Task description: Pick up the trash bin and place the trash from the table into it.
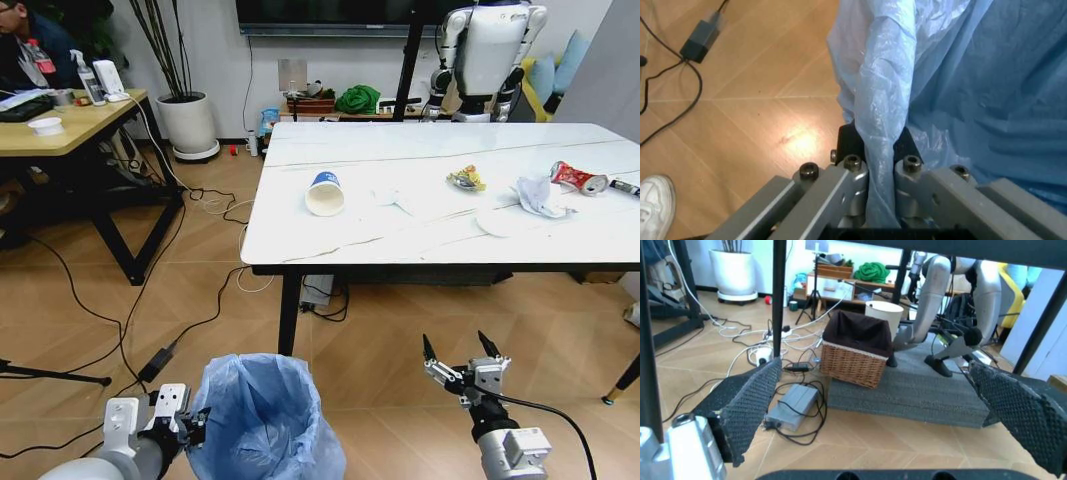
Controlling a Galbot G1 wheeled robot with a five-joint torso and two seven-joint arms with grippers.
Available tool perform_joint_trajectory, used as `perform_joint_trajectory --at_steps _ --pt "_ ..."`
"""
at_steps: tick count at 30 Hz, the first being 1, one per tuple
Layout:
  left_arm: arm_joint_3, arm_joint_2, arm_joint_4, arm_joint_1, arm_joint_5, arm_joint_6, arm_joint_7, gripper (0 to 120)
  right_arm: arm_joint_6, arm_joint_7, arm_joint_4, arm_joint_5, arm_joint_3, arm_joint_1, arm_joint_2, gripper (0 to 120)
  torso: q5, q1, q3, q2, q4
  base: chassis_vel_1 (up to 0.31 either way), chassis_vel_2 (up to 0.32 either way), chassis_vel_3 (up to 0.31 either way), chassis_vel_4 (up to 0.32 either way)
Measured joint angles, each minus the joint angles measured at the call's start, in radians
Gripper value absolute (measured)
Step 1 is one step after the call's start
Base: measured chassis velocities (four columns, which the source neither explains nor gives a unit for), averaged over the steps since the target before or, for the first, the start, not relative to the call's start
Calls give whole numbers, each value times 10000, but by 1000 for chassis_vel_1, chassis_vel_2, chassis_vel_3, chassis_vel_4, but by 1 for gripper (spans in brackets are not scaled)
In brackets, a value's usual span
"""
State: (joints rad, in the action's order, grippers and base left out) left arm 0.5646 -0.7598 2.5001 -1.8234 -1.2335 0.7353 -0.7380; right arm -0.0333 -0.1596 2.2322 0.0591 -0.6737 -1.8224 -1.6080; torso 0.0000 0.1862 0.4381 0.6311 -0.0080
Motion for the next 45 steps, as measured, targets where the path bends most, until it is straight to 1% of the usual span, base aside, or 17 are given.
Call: perform_joint_trajectory --at_steps 11,12,14,20,21,28,32,33,35,38,42,45 --pt "-290 109 0 31 10 0 48 0 -4 2 77 22 -88 -7 0 100 0 164 244 409 0 0 0 0 0" --pt "-262 117 0 43 17 0 73 0 -1 3 78 21 -99 -5 0 100 -1 202 305 508 0 0 0 0 0" --pt "-209 120 0 52 40 0 106 0 1 4 78 19 -107 2 0 100 0 222 336 559 0 0 0 0 0" --pt "293 26 0 -8 256 0 437 0 31 6 28 -59 -141 81 0 100 0 348 503 853 0 0 0 0 0" --pt "293 26 0 -8 256 0 437 0 31 6 28 -59 -141 81 0 100 0 348 503 853 0 0 0 0 0" --pt "308 22 0 -19 259 0 613 0 74 9 -107 -157 -100 142 0 100 0 487 698 1186 0 0 0 0 0" --pt "297 23 0 -10 259 1 613 0 76 11 -122 -189 -104 142 0 100 0 510 729 1238 0 0 0 0 0" --pt "278 25 0 23 260 0 613 0 77 22 -145 -258 -125 148 0 100 0 571 797 1372 0 0 0 0 0" --pt "275 24 0 28 267 0 613 0 82 28 -147 -290 -126 149 0 100 0 585 809 1399 0 0 0 0 0" --pt "267 -29 0 36 514 0 708 0 147 99 -137 -470 -123 128 0 100 -1 687 941 1632 0 0 0 0 0" --pt "261 -64 0 28 661 0 816 0 158 113 -120 -502 -123 121 0 100 0 745 1008 1759 0 0 0 0 0" --pt "233 -120 0 -10 712 0 879 0 164 116 -85 -513 -126 110 0 100 -1 821 1117 1942 0 0 0 0 0"
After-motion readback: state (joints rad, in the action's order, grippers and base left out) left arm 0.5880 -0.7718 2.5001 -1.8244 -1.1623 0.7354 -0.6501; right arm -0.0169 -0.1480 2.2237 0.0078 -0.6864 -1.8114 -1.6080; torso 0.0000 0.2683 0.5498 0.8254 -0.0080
